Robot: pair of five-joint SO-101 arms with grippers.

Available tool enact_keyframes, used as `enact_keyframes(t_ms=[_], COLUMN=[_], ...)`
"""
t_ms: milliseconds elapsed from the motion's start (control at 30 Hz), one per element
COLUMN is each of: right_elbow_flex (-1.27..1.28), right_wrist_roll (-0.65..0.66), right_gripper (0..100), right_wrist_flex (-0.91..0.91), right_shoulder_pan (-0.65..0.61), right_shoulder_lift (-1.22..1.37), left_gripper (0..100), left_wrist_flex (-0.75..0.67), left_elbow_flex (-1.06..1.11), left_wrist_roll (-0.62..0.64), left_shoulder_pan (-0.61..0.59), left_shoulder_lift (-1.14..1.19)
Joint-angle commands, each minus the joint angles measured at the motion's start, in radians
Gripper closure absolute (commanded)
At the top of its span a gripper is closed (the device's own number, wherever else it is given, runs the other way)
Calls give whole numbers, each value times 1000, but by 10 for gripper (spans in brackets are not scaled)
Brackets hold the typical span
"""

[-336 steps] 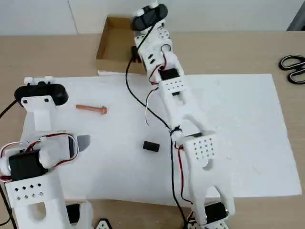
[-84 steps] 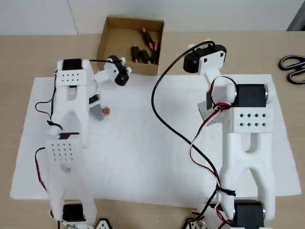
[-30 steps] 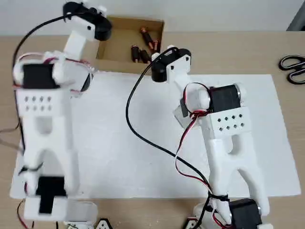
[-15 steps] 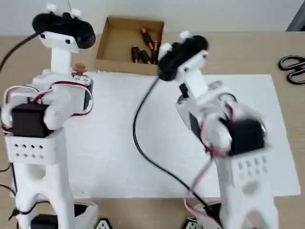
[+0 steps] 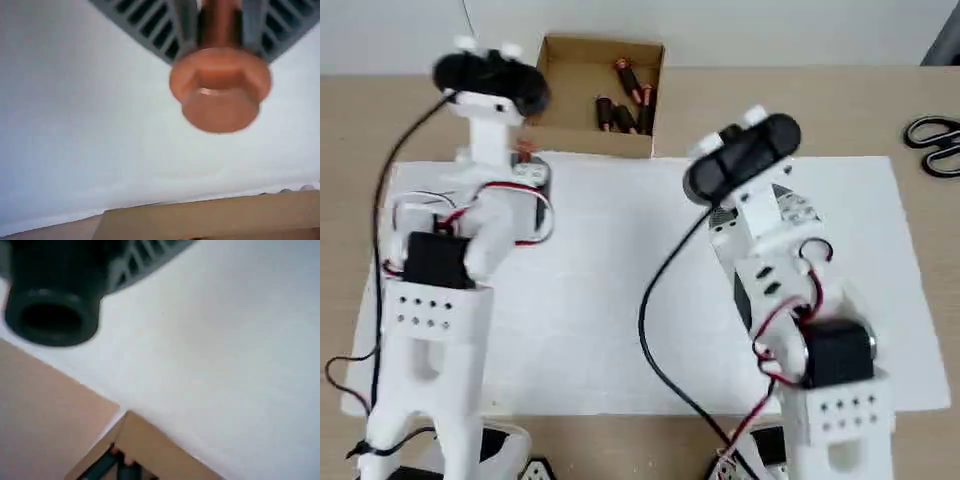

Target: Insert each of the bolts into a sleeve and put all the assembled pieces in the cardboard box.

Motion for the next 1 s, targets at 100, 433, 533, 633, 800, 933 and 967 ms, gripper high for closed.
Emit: enact_keyframes(t_ms=[100,433,533,633,800,933,967], right_elbow_flex=[143,620,779,879,939,941,942], right_wrist_roll=[-11,-264,-264,-265,-270,-319,-334], right_gripper=[995,994,995,995,995,995,995], right_wrist_flex=[-56,-360,-435,-499,-507,-507,-507], right_shoulder_pan=[7,1,-13,-13,-59,-150,-163], right_shoulder_lift=[-157,-510,-561,-562,-562,-562,-562], left_gripper=[994,994,994,994,994,994,994], left_wrist_flex=[-147,-308,-364,-431,-534,-652,-700], left_elbow_flex=[90,228,249,269,323,426,455], left_wrist_roll=[11,133,218,284,350,344,334], left_shoulder_pan=[43,44,46,46,114,241,259], left_shoulder_lift=[-89,-158,-169,-169,-169,-169,-169])
